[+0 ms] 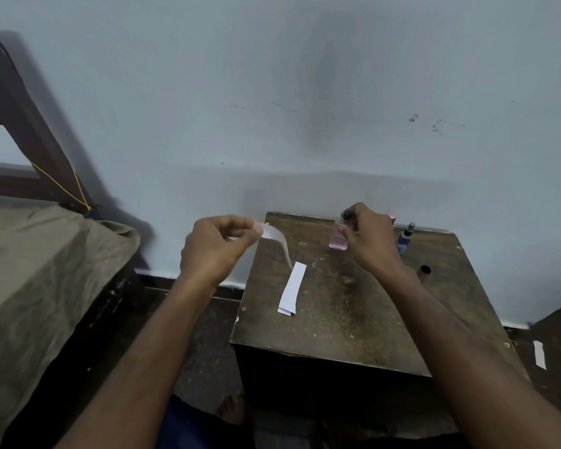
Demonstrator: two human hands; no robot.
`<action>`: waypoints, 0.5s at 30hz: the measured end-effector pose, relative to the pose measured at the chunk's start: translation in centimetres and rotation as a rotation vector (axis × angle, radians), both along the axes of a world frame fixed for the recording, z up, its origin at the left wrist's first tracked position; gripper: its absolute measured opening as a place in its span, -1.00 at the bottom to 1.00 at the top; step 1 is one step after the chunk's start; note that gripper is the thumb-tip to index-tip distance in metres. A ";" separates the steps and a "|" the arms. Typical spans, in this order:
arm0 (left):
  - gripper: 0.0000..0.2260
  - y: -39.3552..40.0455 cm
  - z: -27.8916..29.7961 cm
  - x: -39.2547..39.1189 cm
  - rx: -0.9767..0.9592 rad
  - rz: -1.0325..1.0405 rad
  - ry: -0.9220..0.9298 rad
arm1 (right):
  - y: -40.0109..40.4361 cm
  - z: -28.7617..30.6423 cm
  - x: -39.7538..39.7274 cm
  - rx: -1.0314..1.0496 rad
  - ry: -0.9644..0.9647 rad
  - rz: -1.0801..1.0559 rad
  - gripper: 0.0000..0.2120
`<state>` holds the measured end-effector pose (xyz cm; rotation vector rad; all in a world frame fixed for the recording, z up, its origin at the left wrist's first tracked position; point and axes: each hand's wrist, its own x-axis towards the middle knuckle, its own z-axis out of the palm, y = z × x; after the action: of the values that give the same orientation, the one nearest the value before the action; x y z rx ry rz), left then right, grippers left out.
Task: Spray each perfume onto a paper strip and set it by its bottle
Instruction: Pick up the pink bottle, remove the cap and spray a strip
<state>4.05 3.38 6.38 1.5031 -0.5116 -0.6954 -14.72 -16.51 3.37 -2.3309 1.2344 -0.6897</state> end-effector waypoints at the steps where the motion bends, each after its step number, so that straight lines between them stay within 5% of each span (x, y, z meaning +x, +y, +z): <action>1: -0.82 0.0 -0.5 0.2 -0.006 -0.033 -0.075 | 0.0 -0.1 0.1 -0.003 0.022 0.003 -0.67; 3: -0.85 0.0 -0.5 0.4 -0.074 -0.041 0.104 | -0.1 -0.2 0.0 -0.005 0.051 0.006 -0.69; 6: -0.83 -0.3 -1.0 0.6 0.030 0.062 -0.184 | -0.2 -0.4 -0.2 -0.010 0.069 0.001 -0.73; 10: -0.82 -0.6 -1.1 0.0 -0.014 0.103 -0.267 | -0.5 -0.6 -0.2 -0.012 0.098 -0.003 -0.76; 13: -0.89 -0.5 -0.4 -0.5 -0.031 0.065 -0.130 | -0.4 -0.5 -0.2 0.001 0.094 -0.003 -0.75; 15: -0.88 -0.4 -0.6 -0.5 0.031 0.062 -0.307 | -0.3 -0.5 -0.3 0.002 0.085 -0.005 -0.74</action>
<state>3.53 2.98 5.74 1.6575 -0.6850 -0.4271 -15.00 -16.84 2.88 -2.3784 1.2773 -0.5968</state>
